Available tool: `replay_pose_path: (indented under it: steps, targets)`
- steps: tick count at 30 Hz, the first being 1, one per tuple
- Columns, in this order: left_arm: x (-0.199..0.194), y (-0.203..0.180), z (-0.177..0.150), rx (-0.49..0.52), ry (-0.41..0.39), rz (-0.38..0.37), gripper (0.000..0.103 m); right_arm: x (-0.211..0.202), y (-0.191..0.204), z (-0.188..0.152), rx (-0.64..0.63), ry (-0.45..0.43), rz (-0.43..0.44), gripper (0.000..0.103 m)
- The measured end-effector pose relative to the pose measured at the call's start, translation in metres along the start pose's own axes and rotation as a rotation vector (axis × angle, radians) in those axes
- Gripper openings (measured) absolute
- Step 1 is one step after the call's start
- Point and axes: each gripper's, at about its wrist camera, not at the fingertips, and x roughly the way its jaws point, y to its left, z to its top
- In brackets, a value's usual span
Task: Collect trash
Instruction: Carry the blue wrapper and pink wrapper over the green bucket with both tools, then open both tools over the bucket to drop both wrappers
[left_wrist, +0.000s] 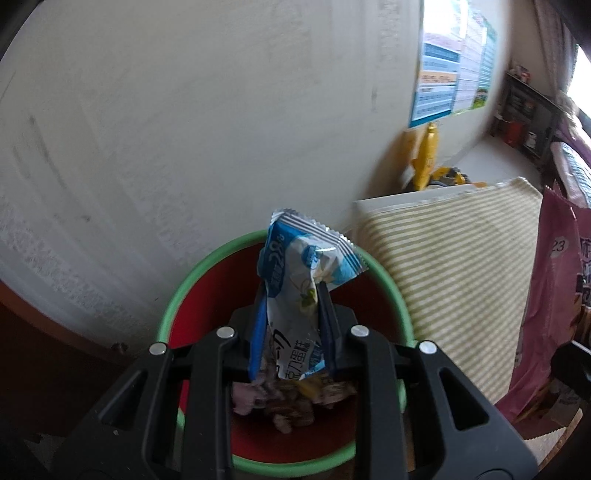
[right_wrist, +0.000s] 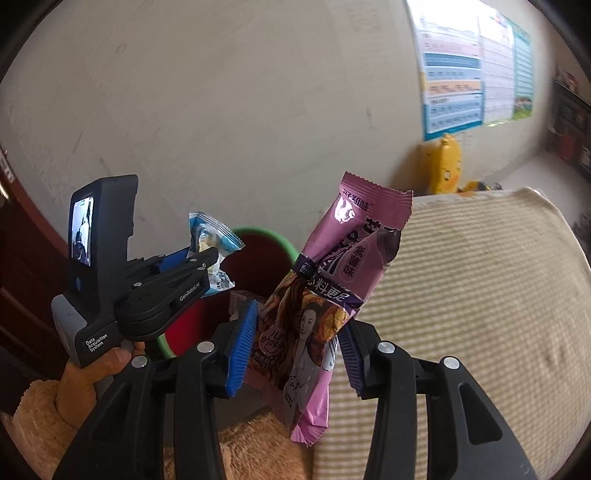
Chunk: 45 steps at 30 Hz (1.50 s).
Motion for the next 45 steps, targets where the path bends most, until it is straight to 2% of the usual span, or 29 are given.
replay_pose_path:
  steps: [10,20,36,39,43,45]
  targets:
    - [0.019,0.034,-0.008,-0.061,0.056,0.035,0.024,0.041,0.034,0.012,-0.083,0.056,0.038,0.041]
    - [0.033,0.047,-0.015,-0.091,0.093,0.038,0.025,0.062,0.036,0.02,-0.104,0.088,0.038,0.041]
    - [0.044,0.052,-0.02,-0.106,0.128,0.028,0.026,0.074,0.038,0.017,-0.123,0.118,0.04,0.041]
    - [0.045,0.052,-0.021,-0.107,0.131,0.026,0.03,0.075,0.039,0.018,-0.122,0.119,0.039,0.041]
    - [0.045,0.052,-0.021,-0.112,0.133,0.024,0.047,0.075,0.04,0.017,-0.121,0.12,0.038,0.041]
    - [0.045,0.052,-0.021,-0.11,0.134,0.029,0.051,0.076,0.04,0.017,-0.122,0.12,0.038,0.041]
